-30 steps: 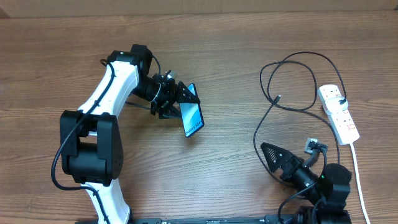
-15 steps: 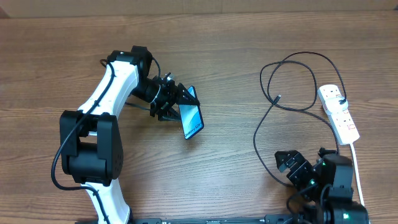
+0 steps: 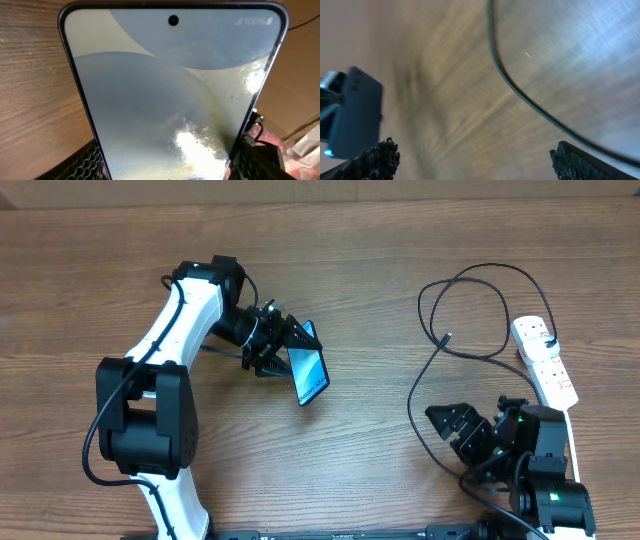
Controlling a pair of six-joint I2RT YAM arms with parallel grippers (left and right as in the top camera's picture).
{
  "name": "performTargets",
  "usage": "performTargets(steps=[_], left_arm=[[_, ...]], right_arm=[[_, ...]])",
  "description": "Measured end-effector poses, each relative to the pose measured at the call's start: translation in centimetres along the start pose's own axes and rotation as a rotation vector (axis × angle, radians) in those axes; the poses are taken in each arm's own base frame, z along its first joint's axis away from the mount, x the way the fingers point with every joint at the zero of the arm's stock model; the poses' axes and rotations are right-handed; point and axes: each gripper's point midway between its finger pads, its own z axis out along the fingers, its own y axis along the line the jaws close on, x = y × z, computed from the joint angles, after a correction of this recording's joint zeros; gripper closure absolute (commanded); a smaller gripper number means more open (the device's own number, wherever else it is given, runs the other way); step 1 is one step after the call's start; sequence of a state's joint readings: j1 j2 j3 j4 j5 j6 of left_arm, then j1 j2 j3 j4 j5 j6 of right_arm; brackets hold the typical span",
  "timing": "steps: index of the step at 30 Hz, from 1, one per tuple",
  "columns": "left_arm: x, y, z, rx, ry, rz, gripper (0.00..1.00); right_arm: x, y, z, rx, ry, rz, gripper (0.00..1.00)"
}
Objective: Plug charger to phone and switch on socket
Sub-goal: 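Swing the right gripper out toward the held phone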
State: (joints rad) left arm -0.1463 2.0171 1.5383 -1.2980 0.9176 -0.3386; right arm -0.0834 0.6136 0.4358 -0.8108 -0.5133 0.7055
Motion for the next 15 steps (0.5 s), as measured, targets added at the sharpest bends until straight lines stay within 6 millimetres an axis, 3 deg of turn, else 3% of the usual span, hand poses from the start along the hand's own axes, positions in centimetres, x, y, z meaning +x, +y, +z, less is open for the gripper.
performTargets(steps=[4, 9, 15], left_arm=[[0.3, -0.2, 0.0, 0.013, 0.013, -0.033, 0.45], [0.3, -0.3, 0.0, 0.019, 0.015, -0.091, 0.45], [-0.1, -0.6, 0.0, 0.030, 0.003, -0.137, 0.44]], right_arm=[[-1.8, 2.1, -0.1, -0.077, -0.072, -0.091, 0.00], [-2.5, 5.1, -0.2, -0.176, -0.120, -0.238, 0.00], [-1.5, 11.6, 0.0, -0.377, -0.144, -0.481, 0.01]])
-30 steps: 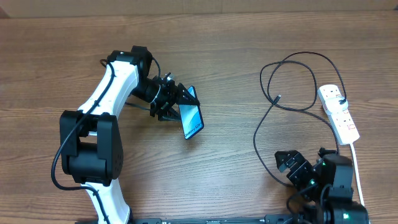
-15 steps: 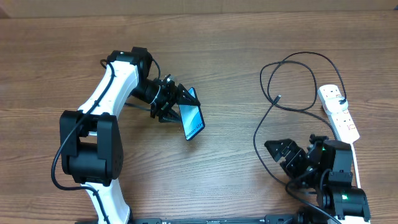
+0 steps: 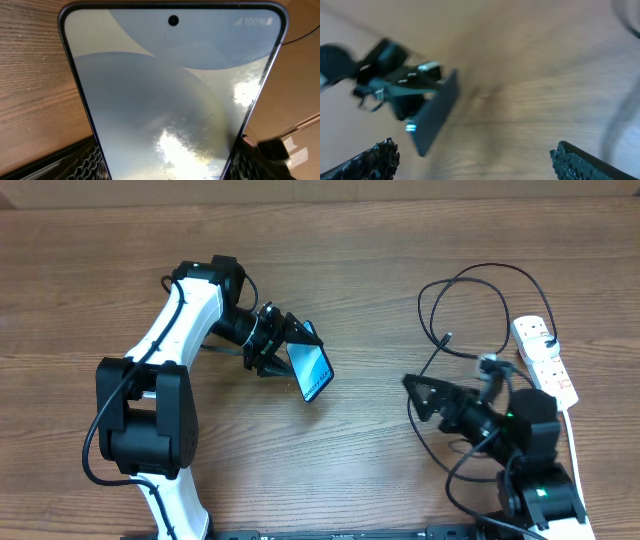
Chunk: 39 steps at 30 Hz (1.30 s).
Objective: Plug charger to phone and switch on socket
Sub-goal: 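Swing the right gripper out toward the held phone, then grasp the phone's top edge with the right gripper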
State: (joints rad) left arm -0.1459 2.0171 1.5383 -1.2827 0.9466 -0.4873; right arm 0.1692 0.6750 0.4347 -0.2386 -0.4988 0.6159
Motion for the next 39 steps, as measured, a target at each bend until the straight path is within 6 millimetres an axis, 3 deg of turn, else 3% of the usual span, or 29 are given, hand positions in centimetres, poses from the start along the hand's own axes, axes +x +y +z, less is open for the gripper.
performTargets(steps=[5, 13, 21, 30, 35, 39], left_arm=[[-0.6, -0.4, 0.0, 0.013, -0.019, -0.014, 0.44], [-1.9, -0.5, -0.1, 0.007, -0.070, -0.044, 0.44], [-2.7, -0.2, -0.1, -0.016, -0.108, -0.083, 0.44], [-3.3, -0.3, -0.2, -0.015, -0.133, -0.118, 0.45], [-3.5, -0.4, -0.2, -0.012, -0.141, -0.118, 0.44], [-3.5, -0.6, 0.0, -0.011, -0.142, -0.125, 0.45]], right_arm=[[2.2, 1.9, 3.6, -0.039, 0.074, -0.085, 0.00], [6.6, 2.7, 8.6, -0.030, 0.198, -0.151, 0.00], [5.5, 5.5, 10.7, -0.113, 0.135, -0.175, 0.02], [4.5, 5.2, 12.3, -0.106, 0.074, -0.090, 0.08], [5.0, 4.4, 13.5, -0.091, 0.076, -0.047, 0.12], [5.5, 5.0, 14.3, -0.112, 0.077, -0.038, 0.16]])
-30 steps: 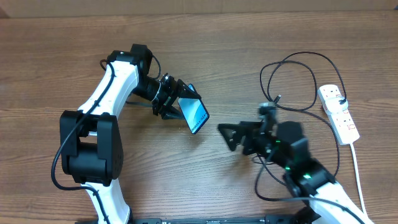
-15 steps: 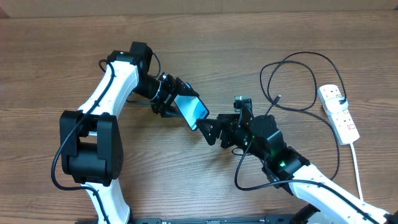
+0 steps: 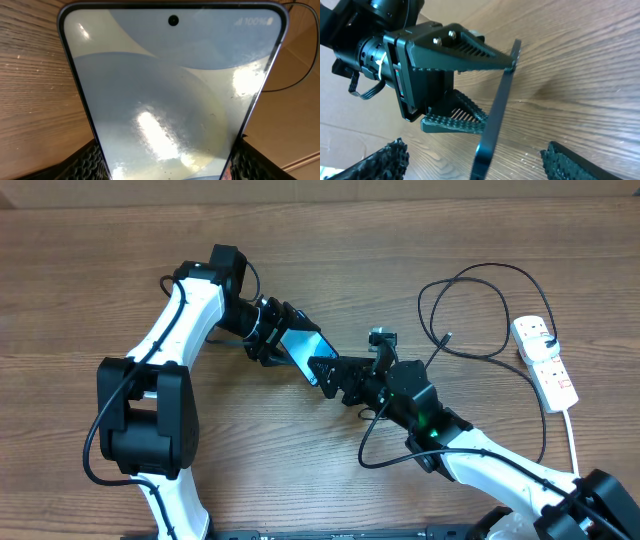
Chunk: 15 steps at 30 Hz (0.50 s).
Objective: Plug charger to phone and switch on socket
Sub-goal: 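Grasp the phone's top edge with the right gripper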
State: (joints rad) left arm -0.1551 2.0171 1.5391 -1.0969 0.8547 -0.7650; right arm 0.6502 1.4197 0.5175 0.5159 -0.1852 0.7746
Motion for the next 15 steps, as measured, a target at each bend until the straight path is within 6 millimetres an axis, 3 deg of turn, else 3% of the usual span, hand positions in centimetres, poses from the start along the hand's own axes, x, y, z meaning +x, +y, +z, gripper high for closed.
performTargets(steps=[7, 15], left_arm=[[0.5, -0.8, 1.1, -0.002, 0.001, 0.024, 0.45], [1.0, -1.7, 2.2, -0.003, 0.003, 0.055, 0.44]], right_arm=[[-0.2, 0.5, 0.9, 0.000, 0.001, 0.010, 0.28], [0.1, -0.5, 1.3, 0.034, 0.006, 0.038, 0.43]])
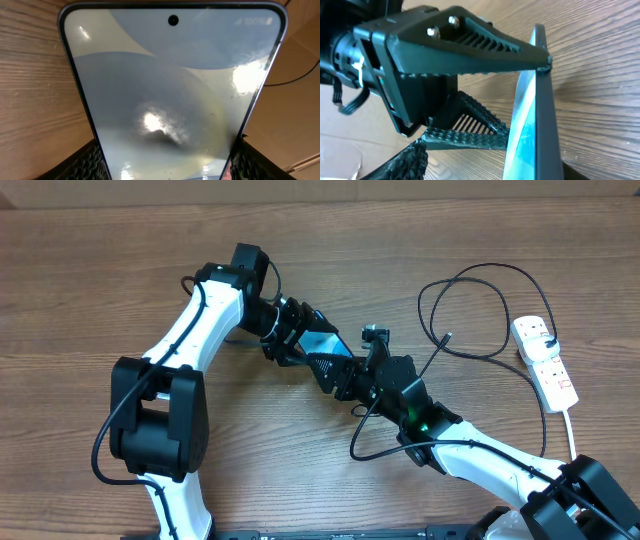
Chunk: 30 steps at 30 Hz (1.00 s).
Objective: Plug charger to phone and switch on socket
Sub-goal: 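Grasp the phone's top edge with the right gripper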
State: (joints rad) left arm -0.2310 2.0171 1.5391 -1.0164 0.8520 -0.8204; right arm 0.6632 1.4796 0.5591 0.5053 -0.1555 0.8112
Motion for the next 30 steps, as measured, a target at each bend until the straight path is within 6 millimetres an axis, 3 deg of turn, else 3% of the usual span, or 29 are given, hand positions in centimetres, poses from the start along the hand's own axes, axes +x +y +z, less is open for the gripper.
performTargets(steps=[7, 30], left_arm=[[0.1, 0.0, 0.5, -0.017, -0.008, -0.002, 0.44], [-0.2, 0.3, 0.7, -0.049, -0.036, 0.004, 0.44]], right_arm=[[0.0, -0.8, 0.0, 0.039, -0.010, 0.009, 0.56], [-0.1, -2.3, -0.1, 0.110, -0.031, 0.043, 0.81]])
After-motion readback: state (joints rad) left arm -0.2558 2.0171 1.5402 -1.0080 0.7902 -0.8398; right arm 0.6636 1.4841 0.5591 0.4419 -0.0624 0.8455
